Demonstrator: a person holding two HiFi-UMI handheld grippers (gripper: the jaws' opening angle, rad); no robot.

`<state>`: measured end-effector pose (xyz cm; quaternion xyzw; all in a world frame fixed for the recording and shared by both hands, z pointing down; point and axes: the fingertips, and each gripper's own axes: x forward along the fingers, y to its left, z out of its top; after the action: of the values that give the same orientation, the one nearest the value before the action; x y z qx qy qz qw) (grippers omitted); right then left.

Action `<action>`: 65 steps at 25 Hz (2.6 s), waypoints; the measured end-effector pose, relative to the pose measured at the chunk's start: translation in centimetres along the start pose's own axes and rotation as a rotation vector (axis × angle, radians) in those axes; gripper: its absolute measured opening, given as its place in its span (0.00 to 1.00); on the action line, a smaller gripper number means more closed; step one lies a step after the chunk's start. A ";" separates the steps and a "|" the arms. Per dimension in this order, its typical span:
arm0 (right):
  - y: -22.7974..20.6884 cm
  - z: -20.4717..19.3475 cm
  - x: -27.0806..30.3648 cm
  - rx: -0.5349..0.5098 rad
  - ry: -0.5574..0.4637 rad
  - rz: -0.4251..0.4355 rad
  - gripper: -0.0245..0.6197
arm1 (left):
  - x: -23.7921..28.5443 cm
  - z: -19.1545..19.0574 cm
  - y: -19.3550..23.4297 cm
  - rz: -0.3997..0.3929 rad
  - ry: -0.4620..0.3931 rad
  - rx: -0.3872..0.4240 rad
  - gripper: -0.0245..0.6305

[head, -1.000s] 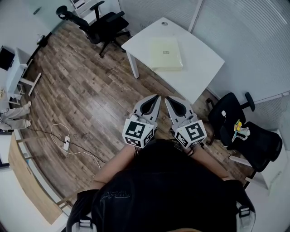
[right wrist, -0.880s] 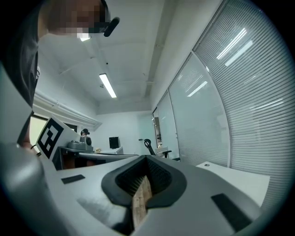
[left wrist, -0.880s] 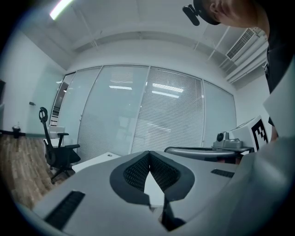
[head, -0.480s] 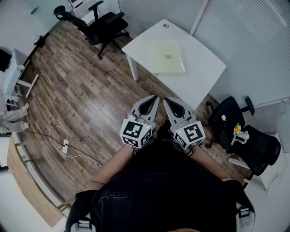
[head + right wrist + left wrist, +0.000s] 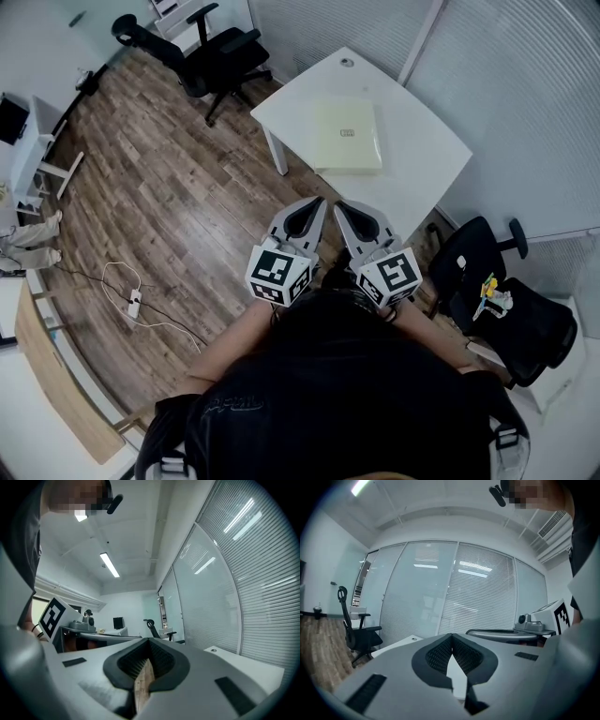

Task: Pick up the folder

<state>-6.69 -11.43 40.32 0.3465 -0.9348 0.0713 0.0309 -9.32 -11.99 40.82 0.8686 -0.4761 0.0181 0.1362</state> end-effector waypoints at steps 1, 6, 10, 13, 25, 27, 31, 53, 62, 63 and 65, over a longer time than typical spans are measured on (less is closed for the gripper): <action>-0.7 -0.1 0.2 0.004 0.007 0.003 0.07 | 0.7 0.0 0.1 -0.003 0.005 -0.003 0.06; -4.8 0.2 1.3 0.019 0.021 0.012 0.07 | 4.2 0.8 2.1 0.029 0.005 -0.012 0.06; -8.7 1.0 1.9 0.017 0.011 0.011 0.07 | 7.4 1.6 2.7 0.052 -0.002 -0.011 0.06; -11.3 1.3 2.0 0.018 0.013 0.016 0.07 | 9.6 1.9 2.6 0.060 -0.004 -0.004 0.06; -17.4 0.2 0.9 0.025 0.034 0.035 0.07 | 12.7 0.8 4.2 0.163 -0.002 -0.019 0.06; -18.2 0.2 0.9 0.019 0.032 0.030 0.07 | 13.1 0.7 4.5 0.173 -0.002 -0.022 0.06; -19.8 0.2 0.9 0.028 0.038 0.010 0.07 | 13.9 0.5 4.9 0.172 0.012 -0.028 0.06; -27.0 -4.7 7.5 0.064 0.159 -0.080 0.07 | 19.7 -3.3 12.4 0.119 0.164 -0.072 0.06; -30.4 -8.5 10.5 0.139 0.231 -0.093 0.07 | 22.9 -6.3 16.5 0.103 0.237 -0.109 0.06; -30.7 -9.0 10.9 0.154 0.237 -0.095 0.07 | 23.2 -6.7 17.0 0.102 0.250 -0.113 0.06; -31.5 -10.0 11.5 0.180 0.254 -0.099 0.07 | 23.8 -7.7 17.9 0.103 0.274 -0.123 0.06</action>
<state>5.21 -40.85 54.99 0.3818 -0.8950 0.1965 0.1211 -10.45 -38.70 55.99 0.8225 -0.4971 0.1143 0.2517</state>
